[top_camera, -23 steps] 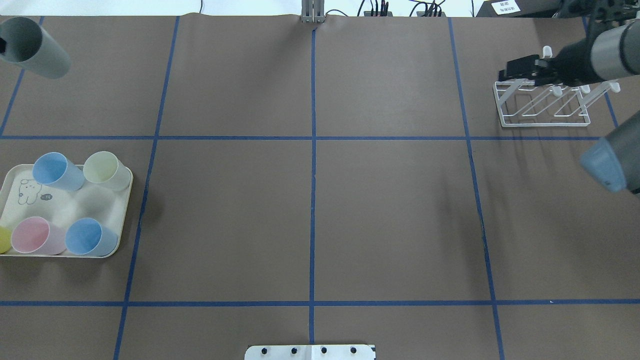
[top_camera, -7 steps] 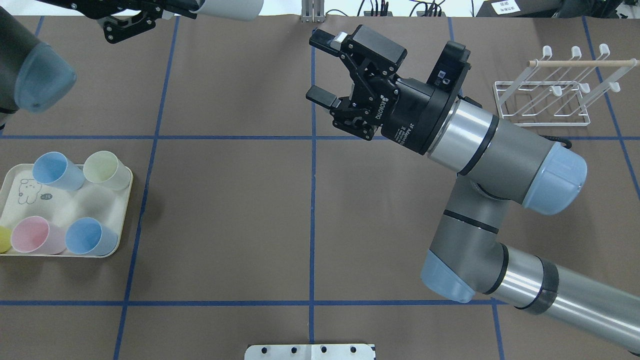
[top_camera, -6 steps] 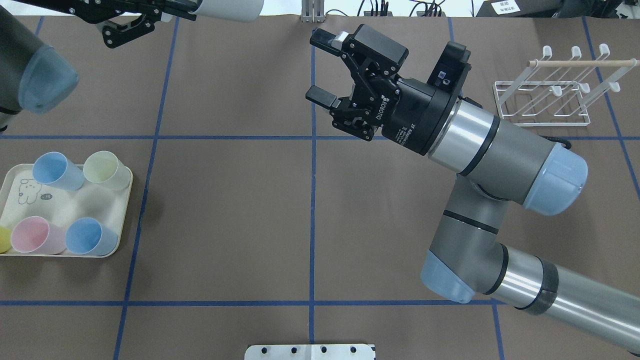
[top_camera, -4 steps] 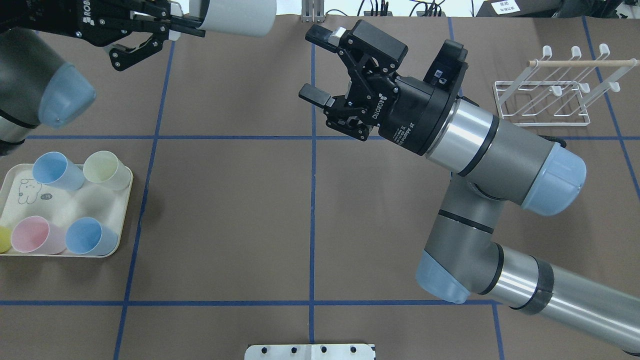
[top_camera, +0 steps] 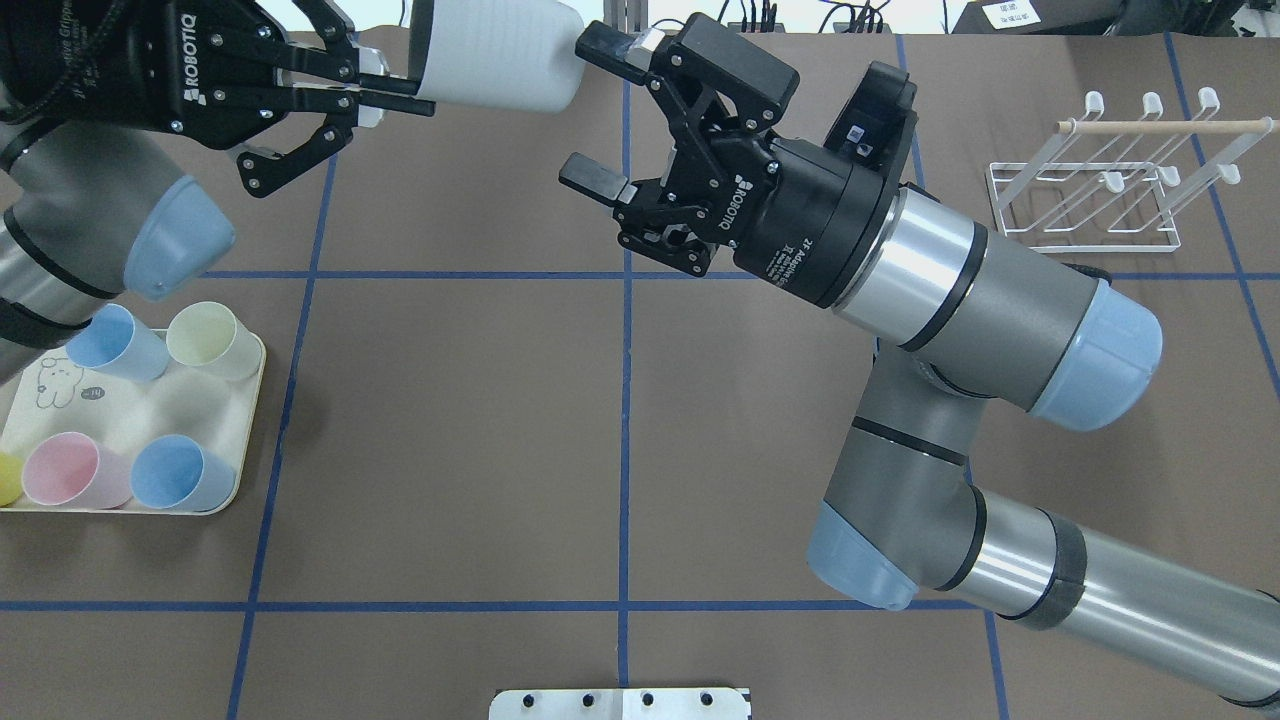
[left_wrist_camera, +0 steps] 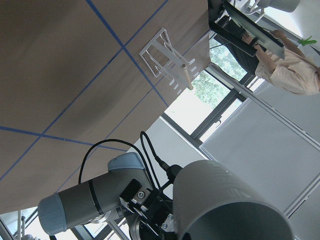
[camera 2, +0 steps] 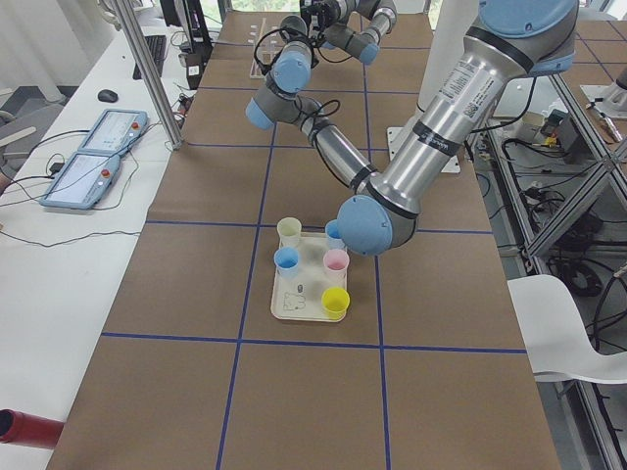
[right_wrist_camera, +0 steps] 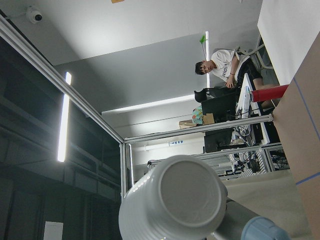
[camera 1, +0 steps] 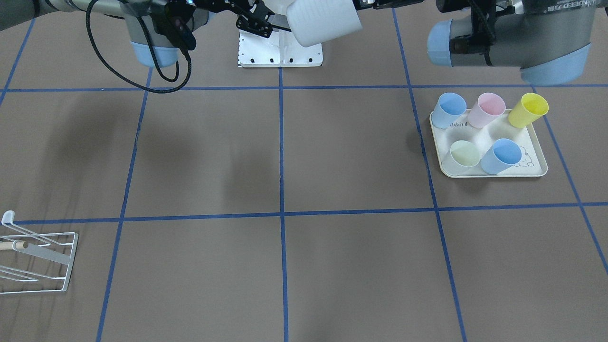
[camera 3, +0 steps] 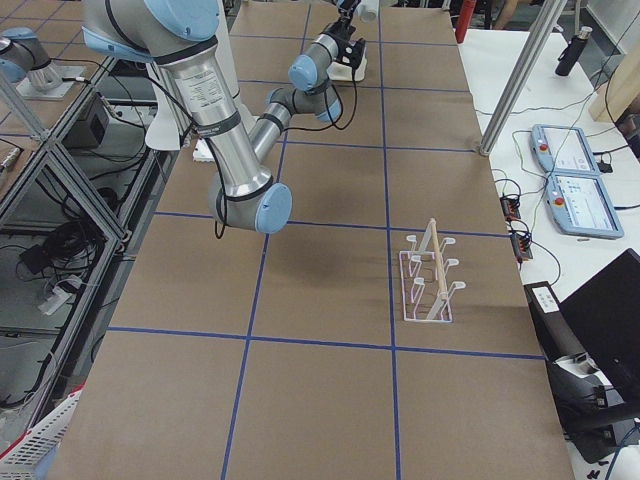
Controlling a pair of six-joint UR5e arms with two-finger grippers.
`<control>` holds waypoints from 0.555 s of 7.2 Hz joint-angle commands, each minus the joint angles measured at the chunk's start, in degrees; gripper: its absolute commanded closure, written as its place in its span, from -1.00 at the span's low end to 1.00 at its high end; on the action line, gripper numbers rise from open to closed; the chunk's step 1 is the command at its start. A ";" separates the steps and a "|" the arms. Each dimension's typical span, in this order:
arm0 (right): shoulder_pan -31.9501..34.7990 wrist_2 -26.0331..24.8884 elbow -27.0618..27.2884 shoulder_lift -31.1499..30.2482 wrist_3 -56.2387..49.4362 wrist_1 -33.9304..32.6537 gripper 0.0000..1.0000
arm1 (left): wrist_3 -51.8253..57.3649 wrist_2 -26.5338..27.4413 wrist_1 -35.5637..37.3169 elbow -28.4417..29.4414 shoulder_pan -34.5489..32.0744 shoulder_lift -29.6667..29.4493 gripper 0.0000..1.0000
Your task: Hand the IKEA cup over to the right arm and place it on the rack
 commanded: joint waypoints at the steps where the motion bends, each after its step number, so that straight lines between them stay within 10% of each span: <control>1: -0.08 0.66 0.00 0.16 -0.03 0.25 -0.98 | -1.89 3.22 -2.93 -0.02 1.29 0.66 1.00; 4: -0.08 0.58 0.00 0.43 -0.21 1.83 -0.98 | -3.81 3.23 -5.56 -0.02 3.67 0.75 1.00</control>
